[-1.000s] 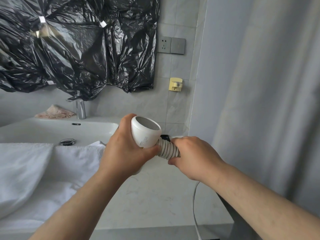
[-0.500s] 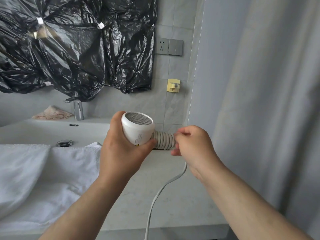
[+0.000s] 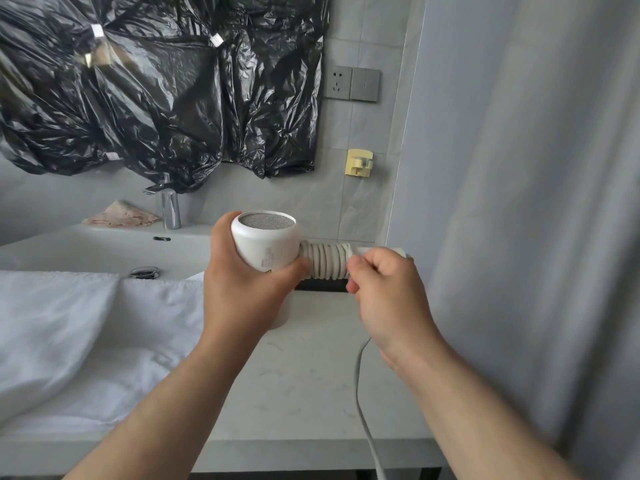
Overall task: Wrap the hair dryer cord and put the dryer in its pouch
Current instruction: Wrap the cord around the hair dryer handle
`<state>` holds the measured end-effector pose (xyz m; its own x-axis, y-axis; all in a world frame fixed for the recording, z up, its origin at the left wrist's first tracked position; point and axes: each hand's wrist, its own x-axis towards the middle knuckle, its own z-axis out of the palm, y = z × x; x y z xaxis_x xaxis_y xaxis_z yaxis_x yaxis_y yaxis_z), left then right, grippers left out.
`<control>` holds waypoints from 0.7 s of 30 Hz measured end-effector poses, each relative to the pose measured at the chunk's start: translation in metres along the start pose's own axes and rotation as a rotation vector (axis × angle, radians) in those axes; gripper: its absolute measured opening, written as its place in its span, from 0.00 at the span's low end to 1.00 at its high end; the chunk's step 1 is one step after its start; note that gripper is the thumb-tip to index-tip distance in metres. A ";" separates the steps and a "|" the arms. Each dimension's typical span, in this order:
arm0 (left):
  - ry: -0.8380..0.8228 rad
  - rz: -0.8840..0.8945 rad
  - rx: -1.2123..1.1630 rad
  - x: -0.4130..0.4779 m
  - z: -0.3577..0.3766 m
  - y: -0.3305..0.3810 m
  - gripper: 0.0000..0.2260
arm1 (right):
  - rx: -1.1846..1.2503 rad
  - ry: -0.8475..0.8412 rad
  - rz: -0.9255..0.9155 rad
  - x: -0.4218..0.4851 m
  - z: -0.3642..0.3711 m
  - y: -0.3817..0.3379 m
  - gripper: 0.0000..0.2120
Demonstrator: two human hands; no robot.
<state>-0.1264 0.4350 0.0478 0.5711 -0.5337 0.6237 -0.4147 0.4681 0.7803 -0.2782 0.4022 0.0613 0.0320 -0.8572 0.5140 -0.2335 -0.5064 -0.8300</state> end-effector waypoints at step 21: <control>-0.721 -0.341 -0.284 0.030 -0.038 -0.012 0.36 | 0.083 -0.977 0.300 0.018 -0.038 0.026 0.10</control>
<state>-0.0774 0.4397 0.0553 0.0006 -0.9515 0.3076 -0.0529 0.3072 0.9502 -0.3204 0.3774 0.0572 0.7699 -0.6321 -0.0873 -0.2958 -0.2323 -0.9266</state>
